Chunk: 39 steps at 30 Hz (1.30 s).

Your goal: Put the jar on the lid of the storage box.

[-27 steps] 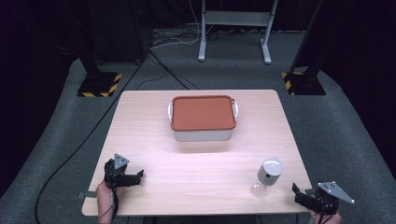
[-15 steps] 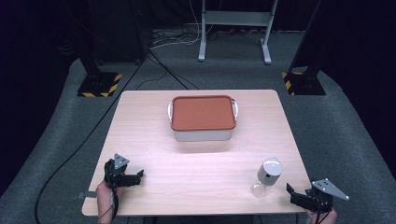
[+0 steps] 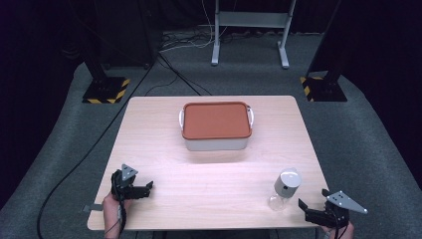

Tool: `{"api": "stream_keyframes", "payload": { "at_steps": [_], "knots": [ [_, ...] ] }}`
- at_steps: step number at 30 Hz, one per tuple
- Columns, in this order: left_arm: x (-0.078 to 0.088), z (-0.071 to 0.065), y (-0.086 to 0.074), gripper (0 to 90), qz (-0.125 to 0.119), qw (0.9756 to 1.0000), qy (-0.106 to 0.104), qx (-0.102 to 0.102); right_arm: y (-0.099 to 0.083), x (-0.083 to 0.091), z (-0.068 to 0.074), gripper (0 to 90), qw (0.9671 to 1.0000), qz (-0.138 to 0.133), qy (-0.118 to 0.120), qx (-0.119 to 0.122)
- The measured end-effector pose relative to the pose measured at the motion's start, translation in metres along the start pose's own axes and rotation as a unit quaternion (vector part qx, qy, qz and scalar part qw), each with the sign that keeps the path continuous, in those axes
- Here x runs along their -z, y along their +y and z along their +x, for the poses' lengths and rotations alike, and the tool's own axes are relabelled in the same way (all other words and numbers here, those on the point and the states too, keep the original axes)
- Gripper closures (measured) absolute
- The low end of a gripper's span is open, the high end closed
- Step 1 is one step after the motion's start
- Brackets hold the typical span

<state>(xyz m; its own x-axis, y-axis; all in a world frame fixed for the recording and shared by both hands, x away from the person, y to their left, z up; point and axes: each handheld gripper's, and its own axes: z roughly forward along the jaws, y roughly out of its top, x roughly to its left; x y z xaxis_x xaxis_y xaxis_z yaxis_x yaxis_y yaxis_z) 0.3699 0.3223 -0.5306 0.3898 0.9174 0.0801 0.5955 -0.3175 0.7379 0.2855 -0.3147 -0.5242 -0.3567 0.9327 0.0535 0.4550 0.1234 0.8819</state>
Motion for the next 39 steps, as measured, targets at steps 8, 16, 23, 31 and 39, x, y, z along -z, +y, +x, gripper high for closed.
{"api": "stream_keyframes", "payload": {
  "at_steps": [8,16,23,31,39],
  "knots": [
    [0.000,0.000,0.000,3.9,0.000,1.0000,0.001,-0.002,0.002,0.001,0.007,0.0,0.9992,0.003,0.033,0.020],
    [0.000,0.000,0.000,3.9,0.000,1.0000,0.001,-0.002,0.006,-0.002,0.021,0.0,0.9962,0.010,0.072,0.047],
    [0.000,-0.001,0.000,3.9,0.000,1.0000,0.002,-0.003,0.009,-0.008,0.031,0.0,0.9938,0.015,0.092,0.060],
    [0.000,-0.001,0.000,3.9,-0.001,1.0000,0.003,-0.004,0.011,-0.018,0.044,0.0,0.9912,0.011,0.115,0.065],
    [0.000,-0.001,0.000,3.9,-0.001,1.0000,0.003,-0.004,0.016,-0.031,0.058,0.0,0.9899,-0.004,0.124,0.069]
  ]
}}
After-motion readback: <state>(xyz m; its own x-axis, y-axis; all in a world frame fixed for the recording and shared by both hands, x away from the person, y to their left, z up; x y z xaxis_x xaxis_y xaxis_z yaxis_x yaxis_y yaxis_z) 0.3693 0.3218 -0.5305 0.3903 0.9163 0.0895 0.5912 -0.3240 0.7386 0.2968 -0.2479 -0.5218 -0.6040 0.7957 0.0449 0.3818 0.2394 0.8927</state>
